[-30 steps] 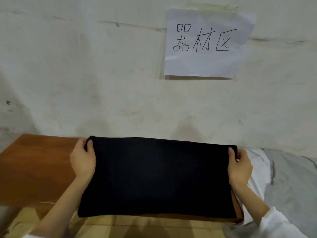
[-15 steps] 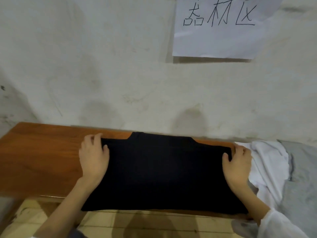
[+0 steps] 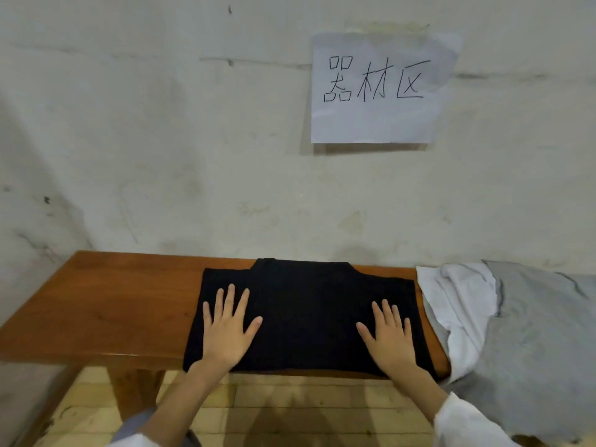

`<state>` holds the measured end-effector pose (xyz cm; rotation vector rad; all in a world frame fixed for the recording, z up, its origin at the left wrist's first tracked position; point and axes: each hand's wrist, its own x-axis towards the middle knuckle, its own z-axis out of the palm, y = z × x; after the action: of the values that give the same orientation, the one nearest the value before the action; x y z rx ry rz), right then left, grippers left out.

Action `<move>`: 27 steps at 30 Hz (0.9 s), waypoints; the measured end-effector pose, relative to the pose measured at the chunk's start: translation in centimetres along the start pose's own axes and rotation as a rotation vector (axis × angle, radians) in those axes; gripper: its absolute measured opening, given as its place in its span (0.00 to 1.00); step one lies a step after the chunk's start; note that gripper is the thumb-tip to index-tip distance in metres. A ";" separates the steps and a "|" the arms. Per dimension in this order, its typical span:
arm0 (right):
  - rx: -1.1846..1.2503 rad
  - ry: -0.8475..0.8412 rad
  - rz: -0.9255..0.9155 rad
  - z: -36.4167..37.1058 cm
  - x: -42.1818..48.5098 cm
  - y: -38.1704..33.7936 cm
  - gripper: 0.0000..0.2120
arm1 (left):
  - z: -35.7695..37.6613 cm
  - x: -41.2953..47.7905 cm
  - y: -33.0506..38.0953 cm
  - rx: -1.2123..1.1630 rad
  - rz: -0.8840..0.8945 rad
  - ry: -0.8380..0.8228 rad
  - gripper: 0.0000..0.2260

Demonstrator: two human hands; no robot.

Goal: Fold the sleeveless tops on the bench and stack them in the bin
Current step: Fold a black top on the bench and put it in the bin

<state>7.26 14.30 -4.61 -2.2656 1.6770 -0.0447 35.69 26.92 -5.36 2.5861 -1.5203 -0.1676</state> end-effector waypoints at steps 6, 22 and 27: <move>0.462 0.310 -0.033 0.3 -7.4 -0.5 0.10 | 0.1 -7.6 0.8 -0.532 -0.067 0.399 0.07; 2.086 -0.173 0.802 0.2 -9.2 0.3 0.10 | -0.4 -10.0 -1.9 -2.270 -0.920 -0.205 0.12; 2.014 -0.086 0.823 0.3 -8.5 0.5 0.08 | -0.5 -9.7 -1.6 -2.163 -0.866 -0.225 0.11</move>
<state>4.21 22.20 -3.67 -0.0870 1.1349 -0.8891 32.41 36.21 -4.86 0.9901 0.3065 -1.2293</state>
